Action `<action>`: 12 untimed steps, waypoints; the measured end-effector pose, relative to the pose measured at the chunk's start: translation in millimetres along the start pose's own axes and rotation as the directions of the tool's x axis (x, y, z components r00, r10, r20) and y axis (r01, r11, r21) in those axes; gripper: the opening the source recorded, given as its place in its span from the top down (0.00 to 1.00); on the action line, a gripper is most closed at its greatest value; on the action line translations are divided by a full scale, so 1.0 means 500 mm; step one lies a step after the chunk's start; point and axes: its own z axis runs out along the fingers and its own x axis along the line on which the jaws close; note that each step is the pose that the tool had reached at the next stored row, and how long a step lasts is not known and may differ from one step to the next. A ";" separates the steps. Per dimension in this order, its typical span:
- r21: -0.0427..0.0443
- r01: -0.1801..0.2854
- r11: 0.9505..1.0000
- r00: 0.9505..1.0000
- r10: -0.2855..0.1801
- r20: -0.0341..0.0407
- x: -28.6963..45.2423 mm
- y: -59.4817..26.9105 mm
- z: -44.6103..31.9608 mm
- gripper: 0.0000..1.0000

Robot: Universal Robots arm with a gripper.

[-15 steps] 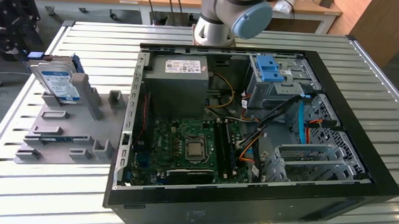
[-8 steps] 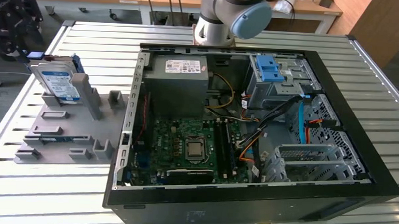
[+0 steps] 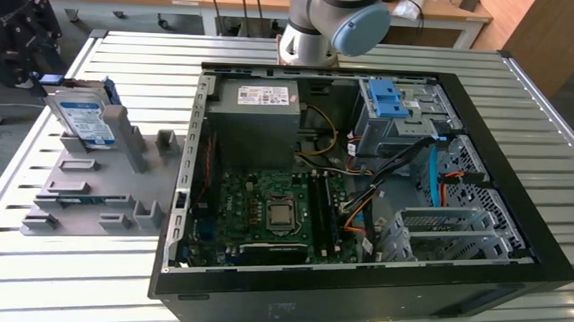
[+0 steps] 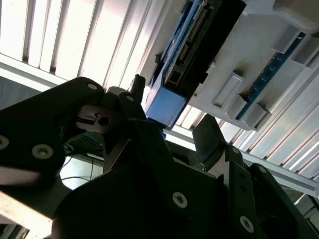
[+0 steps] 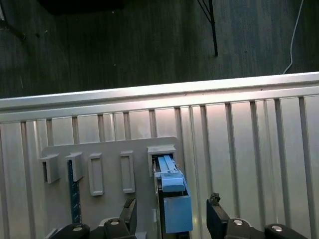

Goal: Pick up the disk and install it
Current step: 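Pick up the disk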

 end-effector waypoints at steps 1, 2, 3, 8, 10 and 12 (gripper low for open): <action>0.000 0.000 1.000 1.000 0.000 -0.001 -0.001 0.000 0.004 0.34; 0.000 0.000 1.000 1.000 0.000 -0.002 -0.001 0.001 0.007 0.34; 0.000 0.000 1.000 1.000 0.000 -0.002 -0.001 0.001 0.011 0.34; -0.001 0.000 1.000 1.000 0.000 -0.002 -0.001 0.001 0.027 0.34; -0.001 0.000 1.000 1.000 0.000 -0.002 -0.001 0.001 0.027 0.36; -0.001 0.000 1.000 1.000 0.000 -0.002 -0.001 0.001 0.027 0.42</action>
